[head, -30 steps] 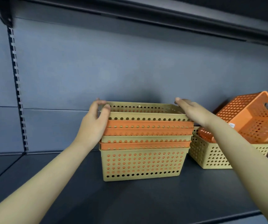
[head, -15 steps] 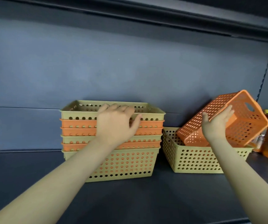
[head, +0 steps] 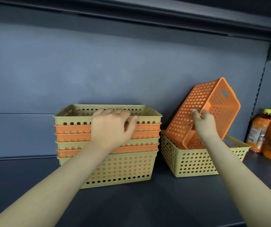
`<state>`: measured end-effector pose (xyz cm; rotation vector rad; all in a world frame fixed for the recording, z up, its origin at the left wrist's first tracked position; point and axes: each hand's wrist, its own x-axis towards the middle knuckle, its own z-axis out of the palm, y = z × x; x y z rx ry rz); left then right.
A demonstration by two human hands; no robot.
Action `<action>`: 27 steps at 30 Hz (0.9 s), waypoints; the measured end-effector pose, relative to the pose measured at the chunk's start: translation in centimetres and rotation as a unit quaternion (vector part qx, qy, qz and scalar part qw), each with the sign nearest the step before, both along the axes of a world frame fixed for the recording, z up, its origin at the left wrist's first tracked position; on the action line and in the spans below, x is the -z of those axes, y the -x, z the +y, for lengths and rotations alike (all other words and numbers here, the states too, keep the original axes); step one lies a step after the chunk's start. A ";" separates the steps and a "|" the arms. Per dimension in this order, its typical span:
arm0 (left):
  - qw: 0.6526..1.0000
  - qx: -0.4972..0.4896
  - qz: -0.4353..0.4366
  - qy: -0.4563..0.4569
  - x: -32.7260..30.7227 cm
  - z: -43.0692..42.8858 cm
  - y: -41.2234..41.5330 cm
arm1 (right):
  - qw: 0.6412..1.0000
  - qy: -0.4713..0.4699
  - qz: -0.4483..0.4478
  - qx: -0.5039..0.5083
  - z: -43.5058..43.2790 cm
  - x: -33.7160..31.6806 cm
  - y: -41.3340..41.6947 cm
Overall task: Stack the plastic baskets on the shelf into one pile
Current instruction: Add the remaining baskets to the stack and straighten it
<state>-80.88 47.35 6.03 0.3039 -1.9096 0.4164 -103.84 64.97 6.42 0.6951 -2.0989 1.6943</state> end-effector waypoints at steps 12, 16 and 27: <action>0.988 0.086 -0.098 -0.086 -1.4 -0.6 -2.6 | 0.964 -0.158 0.212 -0.032 2.3 -5.5 -4.6; 0.957 0.217 -0.078 -0.176 -3.4 -1.5 -4.8 | 0.908 -0.256 0.329 -0.039 1.1 -8.0 -7.1; 0.978 0.157 -0.008 -0.139 -8.5 -9.3 -11.0 | 0.806 -0.344 0.478 -0.063 -6.0 -13.6 -14.9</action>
